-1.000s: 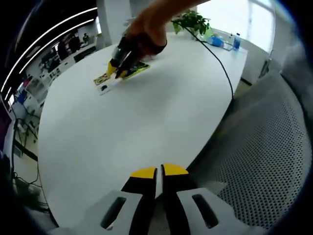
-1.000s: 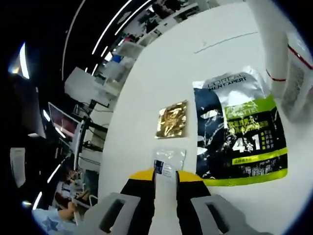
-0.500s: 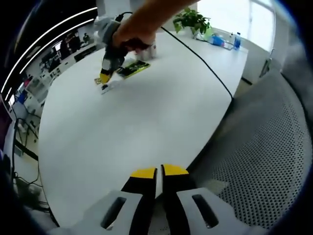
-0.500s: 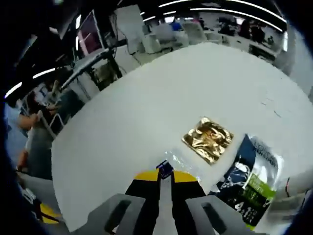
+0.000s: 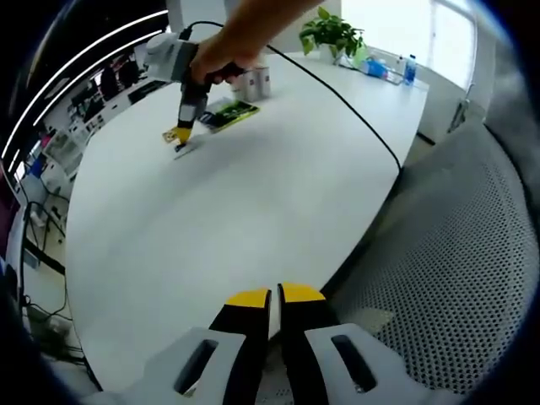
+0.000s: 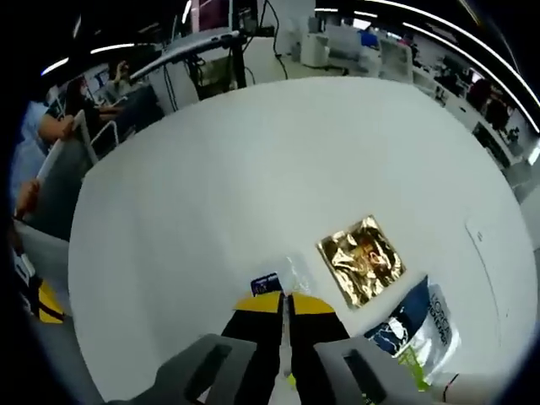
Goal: Arrange the skincare products in the storage area until every visible bottle or jar stands upright without overlapping.
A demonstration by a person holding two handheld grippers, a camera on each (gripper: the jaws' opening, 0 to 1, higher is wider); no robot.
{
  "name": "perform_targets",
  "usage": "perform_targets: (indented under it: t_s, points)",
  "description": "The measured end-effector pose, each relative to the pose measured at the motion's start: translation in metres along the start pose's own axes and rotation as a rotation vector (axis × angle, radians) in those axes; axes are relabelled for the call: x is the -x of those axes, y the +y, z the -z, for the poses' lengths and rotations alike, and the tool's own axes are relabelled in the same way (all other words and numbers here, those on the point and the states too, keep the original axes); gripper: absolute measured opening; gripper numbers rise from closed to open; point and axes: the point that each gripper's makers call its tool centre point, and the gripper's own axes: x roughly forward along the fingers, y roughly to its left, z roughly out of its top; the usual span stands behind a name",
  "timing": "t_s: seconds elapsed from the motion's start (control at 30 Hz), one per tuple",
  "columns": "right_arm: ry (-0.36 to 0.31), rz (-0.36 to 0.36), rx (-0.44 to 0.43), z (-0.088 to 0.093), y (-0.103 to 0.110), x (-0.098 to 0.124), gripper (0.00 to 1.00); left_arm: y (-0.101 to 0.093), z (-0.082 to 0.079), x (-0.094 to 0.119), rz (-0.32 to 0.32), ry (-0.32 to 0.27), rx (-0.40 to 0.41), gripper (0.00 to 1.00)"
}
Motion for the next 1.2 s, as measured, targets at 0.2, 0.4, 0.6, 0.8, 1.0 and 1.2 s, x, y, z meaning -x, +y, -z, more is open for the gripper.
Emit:
perform_targets:
  t_s: [0.2, 0.4, 0.6, 0.8, 1.0, 1.2]
  points:
    - [0.042, -0.053, 0.100, 0.002, 0.001, -0.001, 0.00, 0.000, 0.001, 0.000, 0.000, 0.002, -0.002, 0.00]
    - [0.064, -0.084, 0.159, -0.002, 0.004, 0.001, 0.02, 0.001, 0.002, 0.000, -0.001, 0.006, -0.002, 0.00]
    - [0.022, -0.082, 0.125, -0.013, 0.002, 0.009, 0.13, 0.001, 0.002, 0.000, -0.001, 0.007, -0.005, 0.00]
    - [0.030, -0.109, 0.118, -0.013, 0.012, 0.005, 0.20, 0.001, 0.002, 0.000, -0.001, 0.008, -0.007, 0.00]
    - [0.085, -0.129, 0.218, -0.004, 0.013, -0.006, 0.21, 0.001, 0.004, 0.000, -0.001, 0.013, -0.006, 0.00]
    - [0.082, -0.129, 0.228, -0.003, 0.007, -0.002, 0.21, 0.002, 0.004, 0.000, -0.004, 0.014, -0.006, 0.00]
